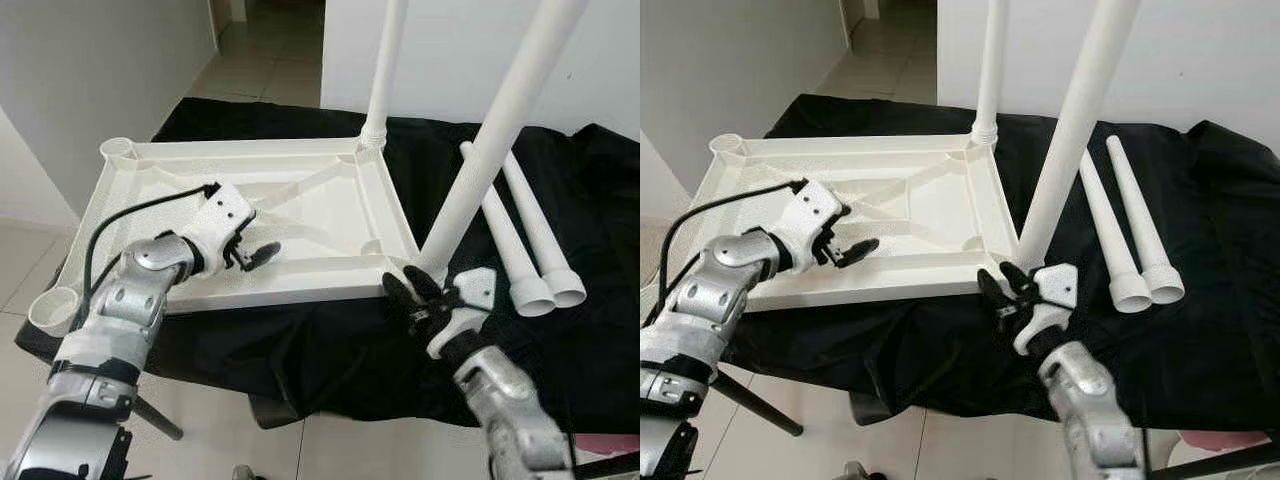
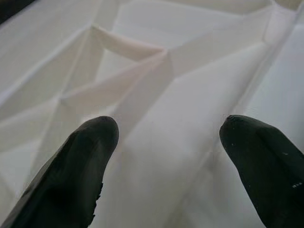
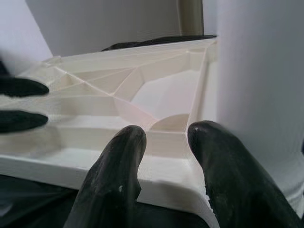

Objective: Building children table

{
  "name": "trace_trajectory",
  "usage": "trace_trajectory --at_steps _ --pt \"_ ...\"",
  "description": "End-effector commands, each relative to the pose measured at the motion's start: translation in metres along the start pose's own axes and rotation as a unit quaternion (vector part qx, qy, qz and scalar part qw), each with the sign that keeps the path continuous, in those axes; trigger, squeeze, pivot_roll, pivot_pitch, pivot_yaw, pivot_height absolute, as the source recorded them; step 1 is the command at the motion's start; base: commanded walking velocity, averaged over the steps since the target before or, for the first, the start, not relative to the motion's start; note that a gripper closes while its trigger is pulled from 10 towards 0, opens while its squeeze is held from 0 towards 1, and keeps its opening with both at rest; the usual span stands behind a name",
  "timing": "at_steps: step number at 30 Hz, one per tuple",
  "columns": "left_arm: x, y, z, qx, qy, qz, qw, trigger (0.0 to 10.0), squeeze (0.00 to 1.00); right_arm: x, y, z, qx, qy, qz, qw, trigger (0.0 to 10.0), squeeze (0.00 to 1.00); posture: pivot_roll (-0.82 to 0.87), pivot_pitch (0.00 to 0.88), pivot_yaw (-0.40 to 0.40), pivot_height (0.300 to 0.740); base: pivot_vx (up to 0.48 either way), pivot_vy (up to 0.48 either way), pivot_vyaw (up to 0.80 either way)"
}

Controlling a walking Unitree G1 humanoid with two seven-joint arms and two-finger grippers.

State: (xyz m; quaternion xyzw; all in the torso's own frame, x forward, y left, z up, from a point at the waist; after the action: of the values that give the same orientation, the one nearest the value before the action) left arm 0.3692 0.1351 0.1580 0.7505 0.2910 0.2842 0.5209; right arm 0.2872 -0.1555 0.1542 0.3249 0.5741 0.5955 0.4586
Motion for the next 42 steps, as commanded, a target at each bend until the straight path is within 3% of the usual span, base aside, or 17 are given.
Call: trace_trajectory --at_steps 1,5,10,18,26,40,42 --pt "0.009 -0.008 -0.001 0.009 0.055 -0.005 0.998 10.0 0.0 -0.008 -0.003 0.0 0.006 -0.006 0.009 1.0 10.0 0.0 -0.06 0.079 0.0 0.74 0.0 0.0 0.0" --pt "0.007 -0.013 0.0 0.02 0.05 -0.009 0.999 10.0 0.0 -0.024 0.003 0.008 0.001 -0.01 -0.021 1.0 10.0 0.0 -0.06 0.079 -0.003 0.74 0.0 0.0 0.0" --pt "0.005 -0.016 0.001 0.024 0.046 -0.008 0.999 10.0 0.0 -0.022 0.007 0.013 -0.005 0.003 -0.028 1.0 10.0 0.0 -0.06 0.081 -0.006 0.74 0.0 0.0 0.0" --pt "0.001 -0.024 0.004 0.043 0.046 -0.011 0.998 10.0 0.0 -0.004 0.01 0.019 -0.013 0.035 -0.017 0.999 10.0 0.0 -0.05 0.074 -0.008 0.74 0.0 0.0 0.0" --pt "0.012 -0.034 0.017 0.088 0.071 -0.03 0.993 10.0 0.0 0.022 0.019 0.024 -0.042 0.058 0.008 0.997 10.0 0.0 -0.06 0.067 0.026 0.74 0.0 0.0 0.0" --pt "0.02 -0.026 0.03 0.099 0.07 -0.063 0.991 10.0 0.0 0.031 0.014 0.023 -0.042 0.044 0.016 0.998 10.0 0.0 -0.08 0.057 0.068 0.74 0.0 0.0 0.0" --pt "0.021 -0.025 0.031 0.1 0.066 -0.06 0.991 9.4 0.0 0.031 0.013 0.022 -0.04 0.042 0.017 0.998 10.0 0.0 -0.08 0.057 0.072 0.74 0.0 0.0 0.0"
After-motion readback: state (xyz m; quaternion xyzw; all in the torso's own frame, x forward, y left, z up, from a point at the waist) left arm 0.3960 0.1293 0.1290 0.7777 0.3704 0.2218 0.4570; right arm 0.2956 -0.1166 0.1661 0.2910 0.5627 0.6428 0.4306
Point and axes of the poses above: a point about 5 cm out from each wrist's last joint towards the gripper, its own z axis pointing out of the wrist towards the gripper, its own y axis along the axis of the wrist's last joint, x = y × z, the point moved 3 cm from there along z, pointing out of the wrist towards the gripper, and after that the axes turned 14 degrees about -z, right-handed, at the moved point
